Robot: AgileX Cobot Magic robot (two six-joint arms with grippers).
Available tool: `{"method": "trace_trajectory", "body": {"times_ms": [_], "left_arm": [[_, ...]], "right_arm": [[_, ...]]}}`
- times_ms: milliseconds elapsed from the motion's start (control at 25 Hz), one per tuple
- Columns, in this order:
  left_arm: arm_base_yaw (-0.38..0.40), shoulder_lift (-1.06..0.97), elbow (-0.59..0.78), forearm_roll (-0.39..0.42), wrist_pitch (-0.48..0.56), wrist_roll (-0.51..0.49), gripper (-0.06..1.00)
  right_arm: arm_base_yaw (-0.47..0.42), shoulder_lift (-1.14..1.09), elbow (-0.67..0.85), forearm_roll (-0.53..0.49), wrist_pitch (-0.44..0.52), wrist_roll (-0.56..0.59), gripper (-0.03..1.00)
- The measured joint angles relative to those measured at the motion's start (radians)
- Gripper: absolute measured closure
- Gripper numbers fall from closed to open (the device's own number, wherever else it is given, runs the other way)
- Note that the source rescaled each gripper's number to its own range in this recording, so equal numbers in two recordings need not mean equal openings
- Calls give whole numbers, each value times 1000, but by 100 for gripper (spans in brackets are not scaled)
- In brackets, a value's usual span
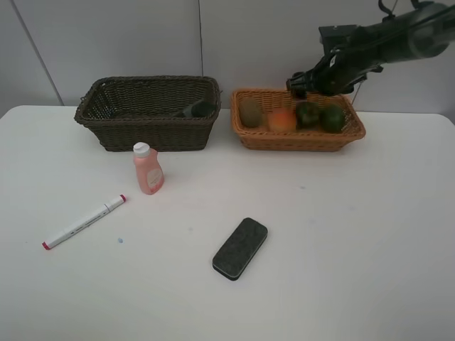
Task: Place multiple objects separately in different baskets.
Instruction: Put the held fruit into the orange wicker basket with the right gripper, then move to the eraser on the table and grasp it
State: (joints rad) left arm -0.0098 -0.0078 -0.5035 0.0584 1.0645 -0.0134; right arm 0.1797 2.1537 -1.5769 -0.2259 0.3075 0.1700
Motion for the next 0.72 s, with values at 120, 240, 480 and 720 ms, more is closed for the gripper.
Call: {"method": "trace_trajectory", "body": {"times_ms": [120, 240, 480, 720], "left_arm": [[0, 0, 0, 0, 0, 0, -6], [0, 0, 0, 0, 0, 0, -6], [0, 0, 0, 0, 0, 0, -6], [0, 0, 0, 0, 0, 0, -6]], "right_arm": [[0, 0, 0, 0, -11, -3, -2], [0, 0, 0, 0, -6, -3, -2], [6, -1, 0, 0, 54, -3, -2], [35, -33, 0, 4, 153, -3, -3]]}}
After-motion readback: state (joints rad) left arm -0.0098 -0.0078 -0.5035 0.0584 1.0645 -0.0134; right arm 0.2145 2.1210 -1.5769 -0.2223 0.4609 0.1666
